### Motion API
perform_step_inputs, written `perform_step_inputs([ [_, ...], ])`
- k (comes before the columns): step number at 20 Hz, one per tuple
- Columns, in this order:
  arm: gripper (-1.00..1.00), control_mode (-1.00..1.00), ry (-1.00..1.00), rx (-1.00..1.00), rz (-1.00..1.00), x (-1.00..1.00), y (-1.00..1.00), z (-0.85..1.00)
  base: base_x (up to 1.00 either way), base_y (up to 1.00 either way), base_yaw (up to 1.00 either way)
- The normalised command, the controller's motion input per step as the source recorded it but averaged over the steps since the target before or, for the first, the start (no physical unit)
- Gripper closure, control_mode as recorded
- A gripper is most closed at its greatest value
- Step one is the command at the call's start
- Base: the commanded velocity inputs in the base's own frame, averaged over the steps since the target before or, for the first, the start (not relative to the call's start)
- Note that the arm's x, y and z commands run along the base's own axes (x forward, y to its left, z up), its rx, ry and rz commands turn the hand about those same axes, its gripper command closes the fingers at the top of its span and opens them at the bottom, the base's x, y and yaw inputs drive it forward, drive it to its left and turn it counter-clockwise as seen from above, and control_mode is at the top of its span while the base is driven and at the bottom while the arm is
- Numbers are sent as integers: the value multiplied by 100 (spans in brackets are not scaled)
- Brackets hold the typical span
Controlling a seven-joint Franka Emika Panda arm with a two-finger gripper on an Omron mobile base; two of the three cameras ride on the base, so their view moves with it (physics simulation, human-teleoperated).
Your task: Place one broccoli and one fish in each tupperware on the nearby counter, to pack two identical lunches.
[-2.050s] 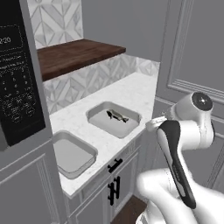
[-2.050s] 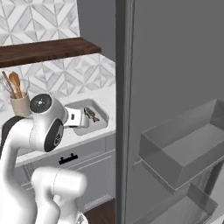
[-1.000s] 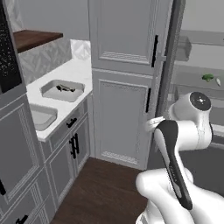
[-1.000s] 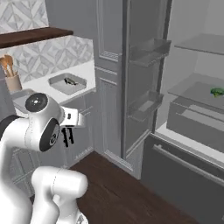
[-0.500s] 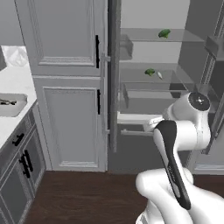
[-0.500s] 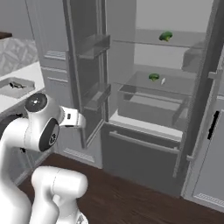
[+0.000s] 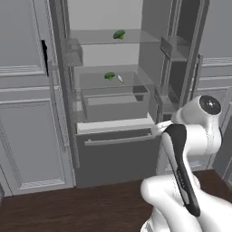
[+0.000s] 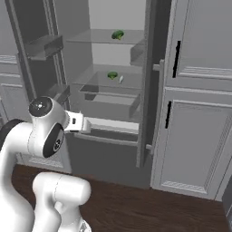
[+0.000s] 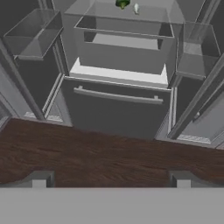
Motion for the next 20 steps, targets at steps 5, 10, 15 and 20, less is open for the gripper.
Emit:
perform_step_inputs([
  [5, -100, 100, 0, 0, 0, 0, 0, 0, 86, 4, 0],
  [10, -100, 100, 0, 0, 0, 0, 0, 0, 100, 1, 0],
  [15, -100, 100, 0, 0, 0, 0, 0, 0, 99, 34, -2],
  [20, -100, 100, 0, 0, 0, 0, 0, 0, 75, 48, -7],
])
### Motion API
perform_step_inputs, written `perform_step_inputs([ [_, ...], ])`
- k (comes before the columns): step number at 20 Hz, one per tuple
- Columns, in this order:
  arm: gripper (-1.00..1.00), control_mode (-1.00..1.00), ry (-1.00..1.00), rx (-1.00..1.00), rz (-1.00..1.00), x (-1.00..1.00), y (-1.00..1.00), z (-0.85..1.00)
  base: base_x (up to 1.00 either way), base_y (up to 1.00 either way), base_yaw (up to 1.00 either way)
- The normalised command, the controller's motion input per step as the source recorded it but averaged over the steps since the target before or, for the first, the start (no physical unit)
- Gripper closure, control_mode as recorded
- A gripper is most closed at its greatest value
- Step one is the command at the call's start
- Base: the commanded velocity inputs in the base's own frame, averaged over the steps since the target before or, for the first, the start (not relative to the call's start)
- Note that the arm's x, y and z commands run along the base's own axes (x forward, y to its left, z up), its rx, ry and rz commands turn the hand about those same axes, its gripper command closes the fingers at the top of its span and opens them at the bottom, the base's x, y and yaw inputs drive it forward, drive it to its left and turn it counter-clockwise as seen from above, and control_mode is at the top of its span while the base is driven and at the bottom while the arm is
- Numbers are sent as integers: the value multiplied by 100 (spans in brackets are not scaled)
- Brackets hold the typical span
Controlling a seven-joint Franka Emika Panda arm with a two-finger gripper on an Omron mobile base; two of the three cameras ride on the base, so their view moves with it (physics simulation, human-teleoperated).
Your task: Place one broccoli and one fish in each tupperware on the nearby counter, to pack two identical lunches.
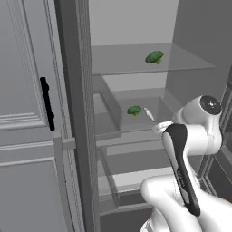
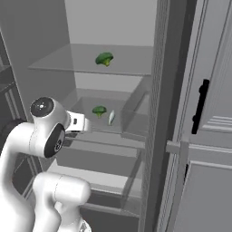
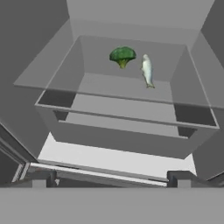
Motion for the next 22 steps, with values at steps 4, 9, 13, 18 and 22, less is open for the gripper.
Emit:
perform_step_inputs([
  [4, -100, -100, 0, -1, -3, 11, 0, -9, 33, 15, -8],
  [9, -100, -100, -5, -1, -7, 72, -6, -35, 0, 0, 0],
  [13, -100, -100, -2, 0, -3, 98, 0, -28, 0, 0, 0],
  [18, -100, -100, 6, 2, -6, 98, 1, -4, 0, 0, 0],
  [22, -100, -100, 12, 5, -4, 77, 0, 0, 0, 0, 0],
])
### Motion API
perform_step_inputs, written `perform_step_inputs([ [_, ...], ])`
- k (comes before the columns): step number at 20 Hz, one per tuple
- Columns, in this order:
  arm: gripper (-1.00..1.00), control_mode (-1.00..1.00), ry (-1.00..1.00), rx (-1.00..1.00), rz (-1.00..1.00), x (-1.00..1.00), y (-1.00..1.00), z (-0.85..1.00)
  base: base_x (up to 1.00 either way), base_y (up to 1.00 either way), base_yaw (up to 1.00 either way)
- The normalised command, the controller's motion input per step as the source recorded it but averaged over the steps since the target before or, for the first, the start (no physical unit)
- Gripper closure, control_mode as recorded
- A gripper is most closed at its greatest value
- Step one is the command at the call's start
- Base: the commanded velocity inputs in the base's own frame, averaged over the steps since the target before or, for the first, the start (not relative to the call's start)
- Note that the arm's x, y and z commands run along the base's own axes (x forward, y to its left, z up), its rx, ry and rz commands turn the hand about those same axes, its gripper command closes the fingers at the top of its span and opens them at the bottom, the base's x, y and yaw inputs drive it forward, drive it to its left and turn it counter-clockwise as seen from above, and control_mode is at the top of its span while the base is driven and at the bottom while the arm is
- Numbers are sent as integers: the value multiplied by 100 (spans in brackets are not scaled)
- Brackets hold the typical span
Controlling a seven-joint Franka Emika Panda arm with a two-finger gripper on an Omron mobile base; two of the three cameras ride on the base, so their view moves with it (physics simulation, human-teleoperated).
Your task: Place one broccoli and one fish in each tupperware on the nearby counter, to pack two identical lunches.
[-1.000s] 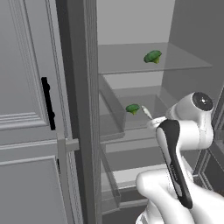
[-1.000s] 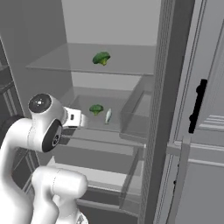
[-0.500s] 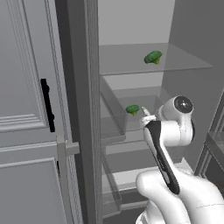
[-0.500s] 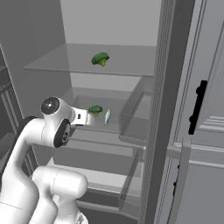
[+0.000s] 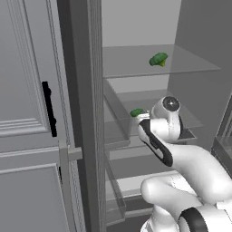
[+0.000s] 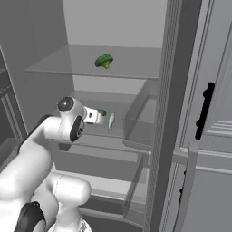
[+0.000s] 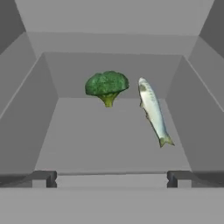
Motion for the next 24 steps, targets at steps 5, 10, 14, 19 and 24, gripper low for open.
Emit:
perform_step_inputs([
  [5, -100, -100, 8, 6, 0, 59, 0, -7, 0, 0, 0],
  [10, -100, -100, 3, 1, 0, 54, 0, -30, 0, 0, 0],
  [14, -100, -100, 6, 0, 0, 74, 2, -27, 0, 0, 0],
  [19, -100, -100, 10, 0, 0, 50, 13, -8, 0, 0, 0],
  [24, -100, -100, 7, 0, -3, 26, 13, -5, 0, 0, 0],
])
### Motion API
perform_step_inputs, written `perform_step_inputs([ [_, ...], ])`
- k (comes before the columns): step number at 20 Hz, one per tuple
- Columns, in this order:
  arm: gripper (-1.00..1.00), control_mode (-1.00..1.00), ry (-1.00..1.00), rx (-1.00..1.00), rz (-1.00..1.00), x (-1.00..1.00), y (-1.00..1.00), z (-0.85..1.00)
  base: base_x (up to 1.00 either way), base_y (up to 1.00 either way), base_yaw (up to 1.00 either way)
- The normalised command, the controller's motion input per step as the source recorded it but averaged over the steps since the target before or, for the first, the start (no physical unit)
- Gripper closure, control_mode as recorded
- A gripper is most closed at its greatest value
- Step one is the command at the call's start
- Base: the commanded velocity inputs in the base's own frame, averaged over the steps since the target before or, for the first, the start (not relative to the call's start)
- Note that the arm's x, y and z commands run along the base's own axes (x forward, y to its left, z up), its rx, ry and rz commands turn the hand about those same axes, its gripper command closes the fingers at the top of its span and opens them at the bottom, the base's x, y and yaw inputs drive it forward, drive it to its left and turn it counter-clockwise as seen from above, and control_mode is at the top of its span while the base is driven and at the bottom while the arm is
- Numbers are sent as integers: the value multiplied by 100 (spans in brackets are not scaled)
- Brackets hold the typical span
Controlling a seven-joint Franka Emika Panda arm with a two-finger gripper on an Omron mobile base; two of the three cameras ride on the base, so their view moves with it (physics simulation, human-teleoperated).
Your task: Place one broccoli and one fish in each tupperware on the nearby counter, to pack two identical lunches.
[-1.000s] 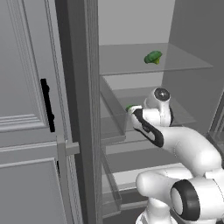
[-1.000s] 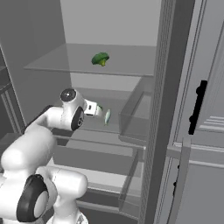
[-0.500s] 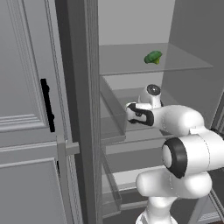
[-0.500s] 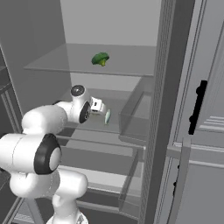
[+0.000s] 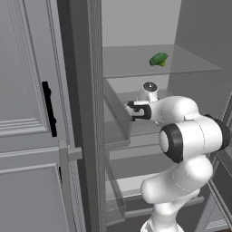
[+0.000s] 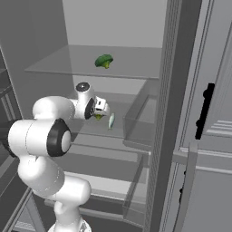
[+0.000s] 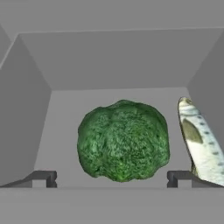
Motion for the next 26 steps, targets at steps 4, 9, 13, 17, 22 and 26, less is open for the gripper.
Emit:
perform_step_inputs([
  [4, -100, -100, 0, 12, -22, 2, 1, -19, 0, 0, 0],
  [9, -100, -100, 0, 21, -28, 0, 0, -25, 0, 0, 0],
  [13, -100, -100, 0, 6, -20, 39, 2, -9, 0, 0, 0],
  [17, -100, -100, 0, 0, -12, 72, 10, -20, 0, 0, 0],
  [22, -100, -100, 0, 0, -11, 51, 9, -37, 0, 0, 0],
  [26, -100, -100, 0, 0, -11, 7, 11, -44, 0, 0, 0],
])
